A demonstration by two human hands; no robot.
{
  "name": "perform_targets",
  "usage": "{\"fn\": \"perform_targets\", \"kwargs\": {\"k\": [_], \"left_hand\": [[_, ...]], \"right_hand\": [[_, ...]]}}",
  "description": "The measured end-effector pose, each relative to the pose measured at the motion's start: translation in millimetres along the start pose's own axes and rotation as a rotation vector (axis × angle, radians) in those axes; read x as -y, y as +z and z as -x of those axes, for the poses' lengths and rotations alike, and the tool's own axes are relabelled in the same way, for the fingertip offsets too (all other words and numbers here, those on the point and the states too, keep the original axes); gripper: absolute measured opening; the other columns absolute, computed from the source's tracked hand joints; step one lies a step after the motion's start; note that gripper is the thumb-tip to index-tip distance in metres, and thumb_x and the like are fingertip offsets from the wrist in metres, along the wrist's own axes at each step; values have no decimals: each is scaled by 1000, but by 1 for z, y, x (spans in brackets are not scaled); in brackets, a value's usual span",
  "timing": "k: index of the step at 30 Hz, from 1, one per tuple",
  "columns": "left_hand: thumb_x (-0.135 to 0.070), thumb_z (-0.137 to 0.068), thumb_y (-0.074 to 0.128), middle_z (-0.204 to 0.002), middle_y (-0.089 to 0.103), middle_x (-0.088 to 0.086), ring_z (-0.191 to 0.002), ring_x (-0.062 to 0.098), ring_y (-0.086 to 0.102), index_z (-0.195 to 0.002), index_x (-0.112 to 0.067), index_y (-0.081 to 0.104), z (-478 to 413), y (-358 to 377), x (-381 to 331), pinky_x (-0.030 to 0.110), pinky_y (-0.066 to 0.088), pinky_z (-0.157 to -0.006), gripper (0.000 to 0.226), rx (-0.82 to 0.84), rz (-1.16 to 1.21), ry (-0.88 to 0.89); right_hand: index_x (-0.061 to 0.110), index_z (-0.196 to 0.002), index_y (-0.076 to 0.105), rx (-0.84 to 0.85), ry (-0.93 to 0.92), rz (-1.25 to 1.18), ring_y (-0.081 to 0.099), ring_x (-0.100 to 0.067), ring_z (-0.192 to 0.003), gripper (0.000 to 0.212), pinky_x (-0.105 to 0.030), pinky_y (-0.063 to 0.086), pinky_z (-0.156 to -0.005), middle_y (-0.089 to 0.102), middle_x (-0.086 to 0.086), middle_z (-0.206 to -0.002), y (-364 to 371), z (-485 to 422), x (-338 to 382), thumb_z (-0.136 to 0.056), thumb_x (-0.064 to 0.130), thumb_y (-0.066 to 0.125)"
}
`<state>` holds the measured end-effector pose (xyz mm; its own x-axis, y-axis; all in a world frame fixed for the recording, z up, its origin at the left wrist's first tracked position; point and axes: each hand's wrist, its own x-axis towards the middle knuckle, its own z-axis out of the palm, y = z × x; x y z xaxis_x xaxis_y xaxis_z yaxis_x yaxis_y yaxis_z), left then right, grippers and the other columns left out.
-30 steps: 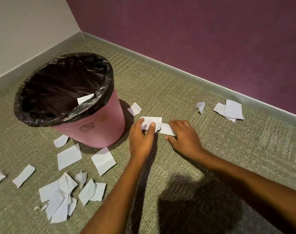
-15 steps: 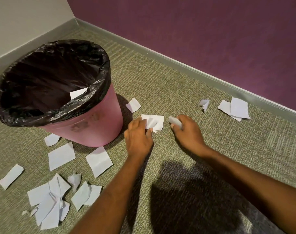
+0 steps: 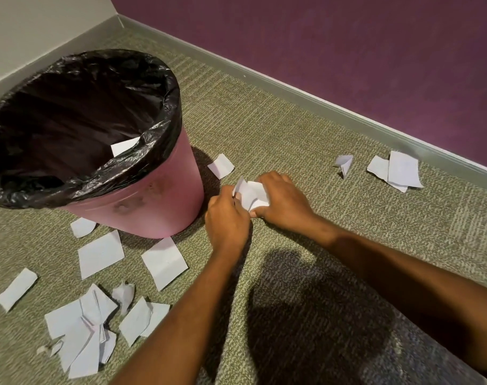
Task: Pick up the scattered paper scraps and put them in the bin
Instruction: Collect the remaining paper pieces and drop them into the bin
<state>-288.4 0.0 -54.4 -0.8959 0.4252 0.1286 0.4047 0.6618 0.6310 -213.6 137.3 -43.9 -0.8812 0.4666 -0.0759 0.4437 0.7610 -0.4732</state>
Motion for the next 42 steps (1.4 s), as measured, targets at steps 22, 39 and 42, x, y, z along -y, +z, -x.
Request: {"fn": "perform_targets", "kwargs": {"k": [22,39,42], "left_hand": [[0,-100,59,-140,45,13,-90,21,49,-120,2,62,-77,14,-24,32,43,-81,20,197,-102,-21],[-16,-89,57,-104,73,3,-99,29,58,-105,-18,69,59,2,-31,39,44,-78,19,162,-62,-129],[-24,-91,59,-103,77,4,-94,31,68,-109,-21,73,73,-6,-36,41,55,-77,24,210,165,-258]], "right_hand": [[20,-122,62,-173,-3,-392,58,-22,-81,23,-38,41,-65,65,1,-92,22,32,-27,-101,12,63],[27,-118,71,-132,244,-679,71,-11,-91,26,-32,56,-75,75,8,-102,11,75,-12,-94,26,79],[25,-113,75,-79,297,-860,76,-8,-93,22,-29,59,-76,81,9,-102,3,90,-13,-94,19,82]]}}
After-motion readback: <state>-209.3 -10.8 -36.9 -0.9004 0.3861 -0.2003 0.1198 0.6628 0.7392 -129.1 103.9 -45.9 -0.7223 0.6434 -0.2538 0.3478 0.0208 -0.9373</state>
